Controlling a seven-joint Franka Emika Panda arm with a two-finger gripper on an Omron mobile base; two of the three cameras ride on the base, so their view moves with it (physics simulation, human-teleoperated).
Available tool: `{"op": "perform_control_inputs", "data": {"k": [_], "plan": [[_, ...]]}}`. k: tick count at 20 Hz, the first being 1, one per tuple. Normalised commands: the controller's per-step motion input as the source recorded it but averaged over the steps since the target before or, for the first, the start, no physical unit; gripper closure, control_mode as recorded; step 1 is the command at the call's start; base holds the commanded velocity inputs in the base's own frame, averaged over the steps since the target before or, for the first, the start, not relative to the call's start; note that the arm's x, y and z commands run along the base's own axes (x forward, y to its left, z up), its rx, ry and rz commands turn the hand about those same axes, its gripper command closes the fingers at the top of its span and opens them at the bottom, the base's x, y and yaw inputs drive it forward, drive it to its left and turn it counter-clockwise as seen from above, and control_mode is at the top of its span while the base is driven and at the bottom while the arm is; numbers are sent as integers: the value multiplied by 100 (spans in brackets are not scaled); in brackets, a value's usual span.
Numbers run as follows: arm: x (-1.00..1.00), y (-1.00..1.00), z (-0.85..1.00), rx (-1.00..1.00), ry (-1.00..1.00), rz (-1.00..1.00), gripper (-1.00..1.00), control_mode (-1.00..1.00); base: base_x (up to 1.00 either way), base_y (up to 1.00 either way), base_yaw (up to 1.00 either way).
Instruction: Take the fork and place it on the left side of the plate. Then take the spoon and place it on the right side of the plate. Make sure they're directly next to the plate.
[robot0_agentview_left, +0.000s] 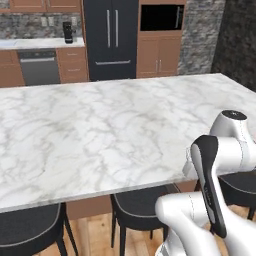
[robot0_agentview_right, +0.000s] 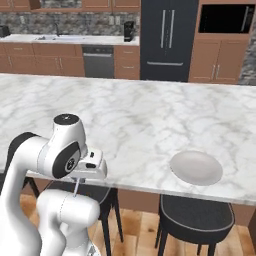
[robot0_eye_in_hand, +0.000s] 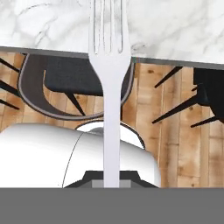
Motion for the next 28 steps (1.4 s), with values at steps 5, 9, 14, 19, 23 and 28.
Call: {"op": "perform_control_inputs", "data": {"k": [5, 9, 14, 19, 23, 28], "plan": [[58, -68, 0, 3, 2, 11, 100, -100, 14, -16, 3], [70, -94, -1, 4, 7, 10, 100, -100, 0, 0, 0], [77, -58, -12, 0, 8, 3, 100, -100, 0, 0, 0], [83, -27, -29, 0, 6, 0, 100, -100, 0, 0, 0], [72, -12, -50, 0, 2, -1, 100, -100, 0, 0, 0], [58, -16, -51, 0, 0, -3, 100, -100, 0, 0, 0]]}}
